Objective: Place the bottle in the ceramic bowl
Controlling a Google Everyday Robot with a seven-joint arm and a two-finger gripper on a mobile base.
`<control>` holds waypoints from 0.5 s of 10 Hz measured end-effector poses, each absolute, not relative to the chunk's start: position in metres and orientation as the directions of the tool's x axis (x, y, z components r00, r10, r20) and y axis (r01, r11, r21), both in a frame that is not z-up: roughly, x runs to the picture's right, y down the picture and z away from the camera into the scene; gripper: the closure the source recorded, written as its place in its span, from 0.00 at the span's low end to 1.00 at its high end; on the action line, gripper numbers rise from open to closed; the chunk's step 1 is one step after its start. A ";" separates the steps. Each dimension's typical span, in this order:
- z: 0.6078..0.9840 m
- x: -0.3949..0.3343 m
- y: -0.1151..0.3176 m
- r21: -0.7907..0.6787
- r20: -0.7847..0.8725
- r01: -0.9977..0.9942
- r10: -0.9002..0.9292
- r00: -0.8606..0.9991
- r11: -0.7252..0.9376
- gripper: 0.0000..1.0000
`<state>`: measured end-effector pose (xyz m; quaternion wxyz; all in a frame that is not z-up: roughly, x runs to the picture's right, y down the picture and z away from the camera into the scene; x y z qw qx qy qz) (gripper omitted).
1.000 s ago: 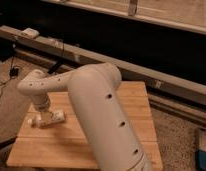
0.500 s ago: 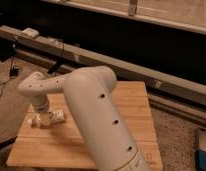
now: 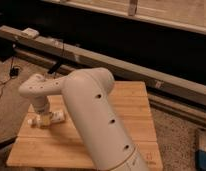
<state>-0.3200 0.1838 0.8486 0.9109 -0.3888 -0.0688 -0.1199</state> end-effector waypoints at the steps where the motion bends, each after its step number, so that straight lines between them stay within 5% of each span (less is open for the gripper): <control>1: 0.848 -0.317 0.186 -0.692 0.214 0.262 -0.156 0.964 0.672 0.75; 3: 0.840 -0.303 0.180 -0.688 0.191 0.238 -0.145 0.971 0.685 0.95; 5: 0.827 -0.291 0.162 -0.670 0.177 0.219 -0.133 0.975 0.709 1.00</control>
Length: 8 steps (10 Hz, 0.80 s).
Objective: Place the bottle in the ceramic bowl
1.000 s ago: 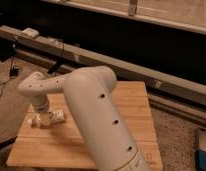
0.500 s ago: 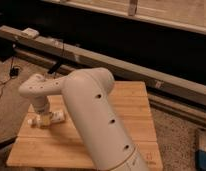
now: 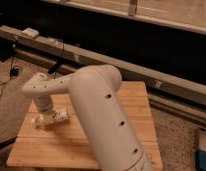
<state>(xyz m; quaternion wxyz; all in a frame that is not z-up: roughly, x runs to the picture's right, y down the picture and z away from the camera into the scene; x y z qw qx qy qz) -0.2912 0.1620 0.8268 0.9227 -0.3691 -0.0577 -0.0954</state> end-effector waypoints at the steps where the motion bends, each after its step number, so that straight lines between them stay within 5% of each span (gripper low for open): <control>1: 0.817 -0.283 0.146 -0.654 0.170 0.209 -0.128 0.977 0.727 1.00; 5: 0.798 -0.246 0.096 -0.610 0.120 0.168 -0.119 0.986 0.774 1.00; 8: 0.820 -0.197 0.080 -0.624 0.054 0.080 -0.060 0.997 0.777 1.00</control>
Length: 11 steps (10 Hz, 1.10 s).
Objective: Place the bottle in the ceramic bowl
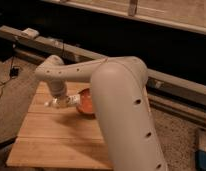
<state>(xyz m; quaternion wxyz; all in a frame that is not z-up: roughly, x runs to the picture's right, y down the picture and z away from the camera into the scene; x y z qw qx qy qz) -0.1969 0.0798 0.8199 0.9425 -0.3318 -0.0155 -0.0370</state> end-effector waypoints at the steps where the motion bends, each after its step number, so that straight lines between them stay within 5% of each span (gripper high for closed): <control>1: 0.831 -0.179 0.078 -0.636 0.028 0.037 -0.024 0.999 0.771 1.00; 7: 0.854 -0.124 0.070 -0.645 -0.048 -0.129 0.129 0.990 0.753 1.00; 11: 0.848 -0.099 0.065 -0.624 -0.081 -0.199 0.191 0.978 0.755 0.65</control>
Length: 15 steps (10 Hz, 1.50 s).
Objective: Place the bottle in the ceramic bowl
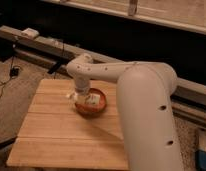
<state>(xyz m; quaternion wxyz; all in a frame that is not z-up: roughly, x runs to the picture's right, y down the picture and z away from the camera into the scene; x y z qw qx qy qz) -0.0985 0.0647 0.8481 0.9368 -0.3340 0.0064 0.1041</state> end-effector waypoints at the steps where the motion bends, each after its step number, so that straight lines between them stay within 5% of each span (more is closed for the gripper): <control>1: 0.847 -0.095 0.062 -0.620 -0.086 -0.209 0.199 0.976 0.756 0.56; 3: 0.845 -0.087 0.056 -0.612 -0.095 -0.229 0.216 0.972 0.757 0.34; 5: 0.843 -0.081 0.049 -0.603 -0.100 -0.243 0.230 0.968 0.760 0.26; 15: 0.841 -0.077 0.043 -0.591 -0.101 -0.253 0.241 0.965 0.766 0.26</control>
